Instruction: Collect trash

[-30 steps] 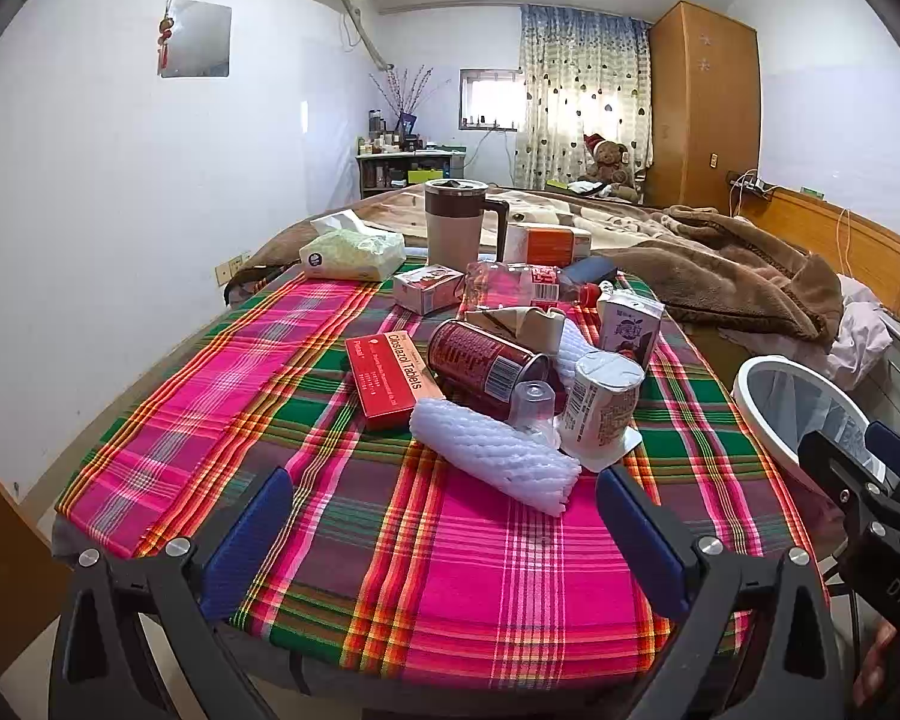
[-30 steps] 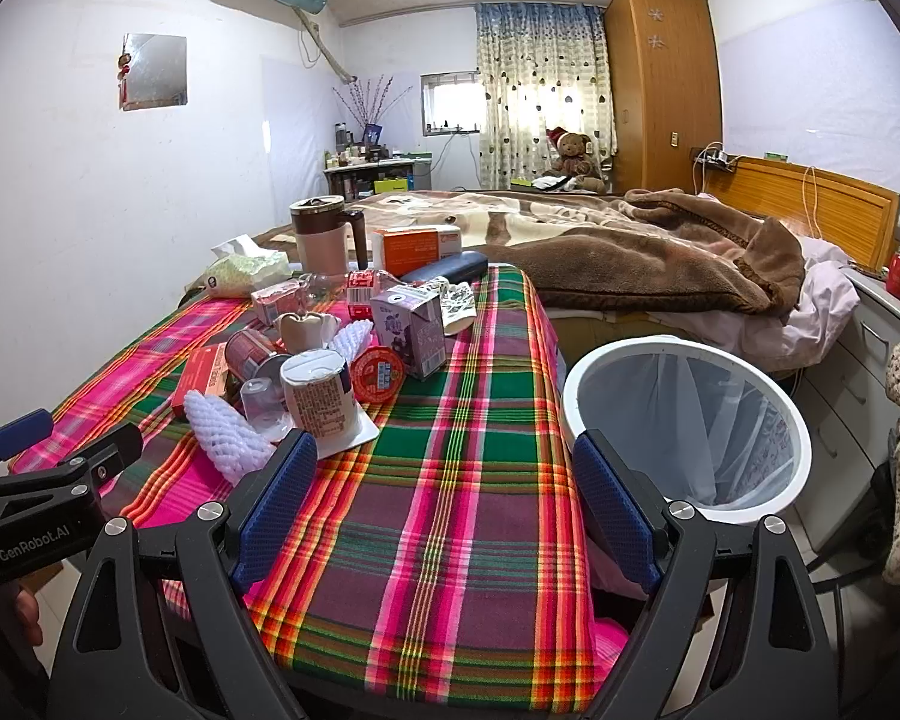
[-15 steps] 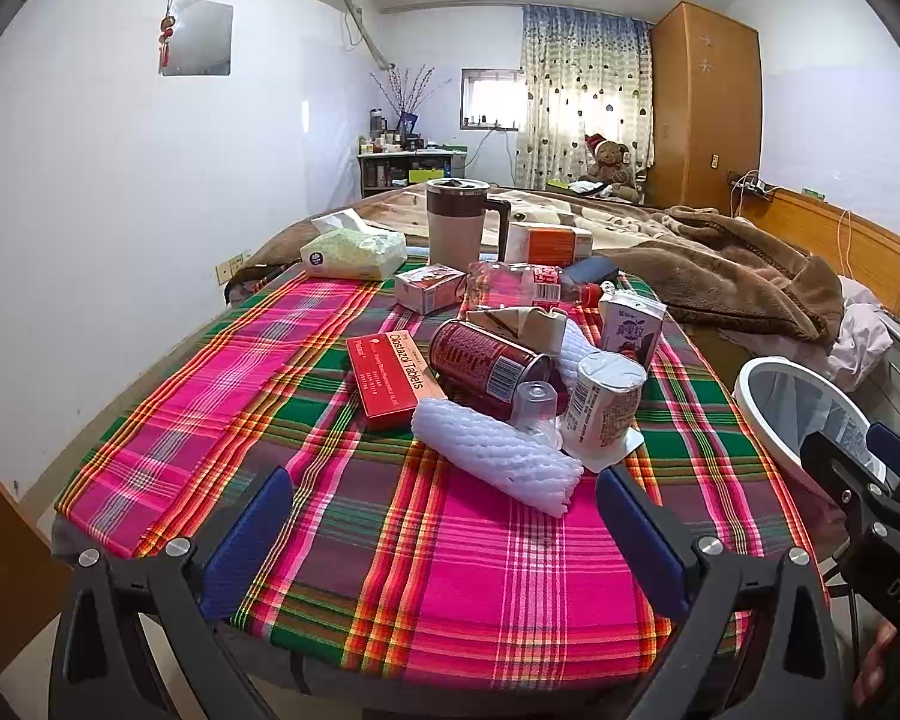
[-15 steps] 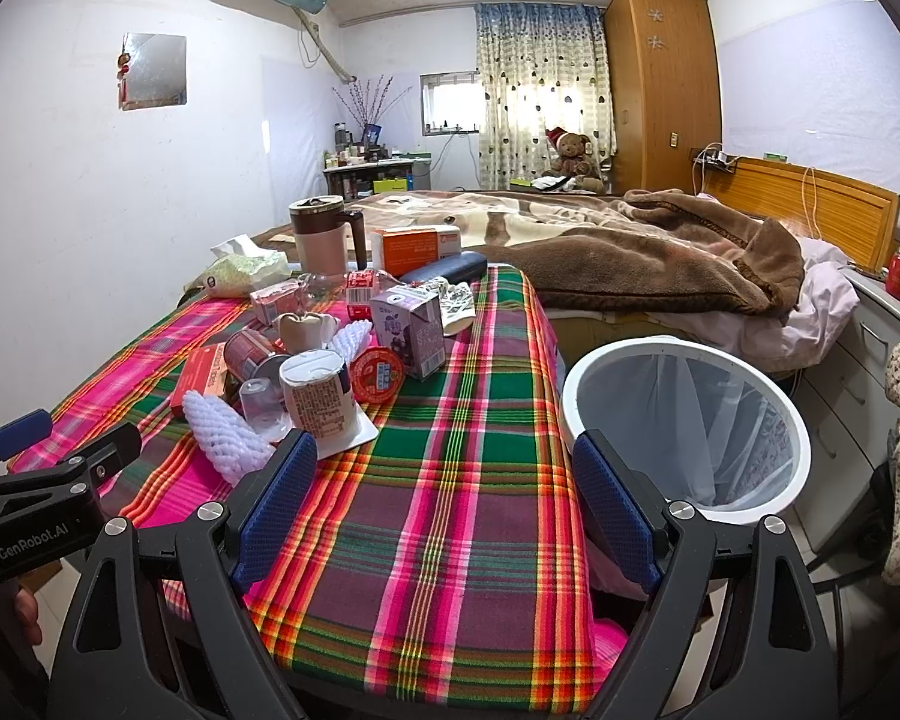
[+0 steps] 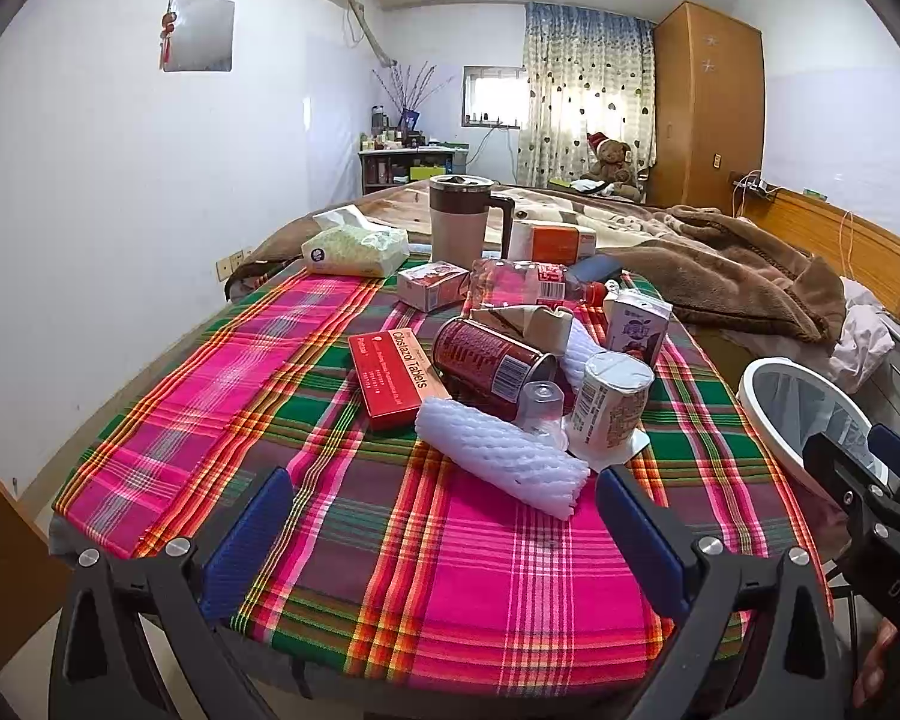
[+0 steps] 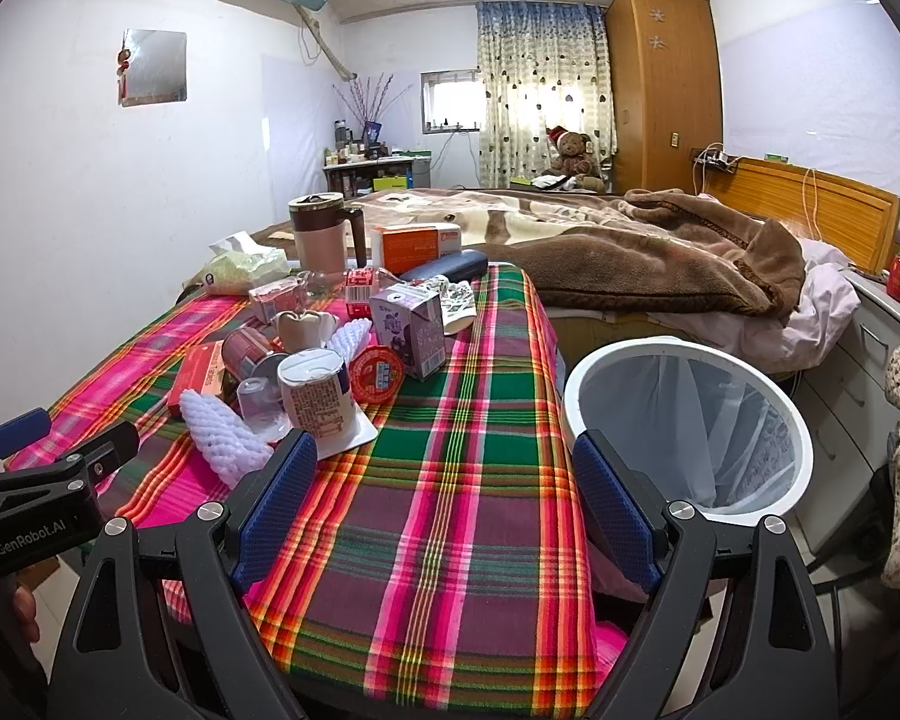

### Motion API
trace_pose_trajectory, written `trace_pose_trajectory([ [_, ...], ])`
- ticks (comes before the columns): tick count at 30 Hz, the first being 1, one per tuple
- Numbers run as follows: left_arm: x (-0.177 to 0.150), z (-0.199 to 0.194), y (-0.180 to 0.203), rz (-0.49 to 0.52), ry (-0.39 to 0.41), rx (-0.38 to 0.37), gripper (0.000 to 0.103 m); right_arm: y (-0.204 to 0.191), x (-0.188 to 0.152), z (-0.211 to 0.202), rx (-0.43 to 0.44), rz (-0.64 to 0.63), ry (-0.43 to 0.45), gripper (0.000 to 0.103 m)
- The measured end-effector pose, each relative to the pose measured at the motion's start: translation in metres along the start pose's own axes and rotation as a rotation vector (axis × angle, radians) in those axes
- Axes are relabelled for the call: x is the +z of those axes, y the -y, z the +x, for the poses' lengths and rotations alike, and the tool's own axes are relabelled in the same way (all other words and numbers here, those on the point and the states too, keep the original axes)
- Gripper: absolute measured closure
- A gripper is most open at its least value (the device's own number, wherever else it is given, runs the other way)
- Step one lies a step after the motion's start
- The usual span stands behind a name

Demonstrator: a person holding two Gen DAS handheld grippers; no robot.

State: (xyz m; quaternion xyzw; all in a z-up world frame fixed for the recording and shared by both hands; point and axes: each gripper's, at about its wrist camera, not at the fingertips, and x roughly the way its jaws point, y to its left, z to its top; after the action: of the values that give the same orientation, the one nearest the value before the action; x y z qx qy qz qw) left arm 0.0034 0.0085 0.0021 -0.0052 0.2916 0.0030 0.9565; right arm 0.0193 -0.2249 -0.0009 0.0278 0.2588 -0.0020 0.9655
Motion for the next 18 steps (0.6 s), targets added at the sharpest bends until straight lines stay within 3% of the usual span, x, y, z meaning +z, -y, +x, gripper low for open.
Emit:
trace_pose_trajectory([
  [18,0.009,0.035,-0.015,-0.026,-0.045,0.014,0.0,0.0,0.015,0.033,0.021,-0.014,-0.012,0.014],
])
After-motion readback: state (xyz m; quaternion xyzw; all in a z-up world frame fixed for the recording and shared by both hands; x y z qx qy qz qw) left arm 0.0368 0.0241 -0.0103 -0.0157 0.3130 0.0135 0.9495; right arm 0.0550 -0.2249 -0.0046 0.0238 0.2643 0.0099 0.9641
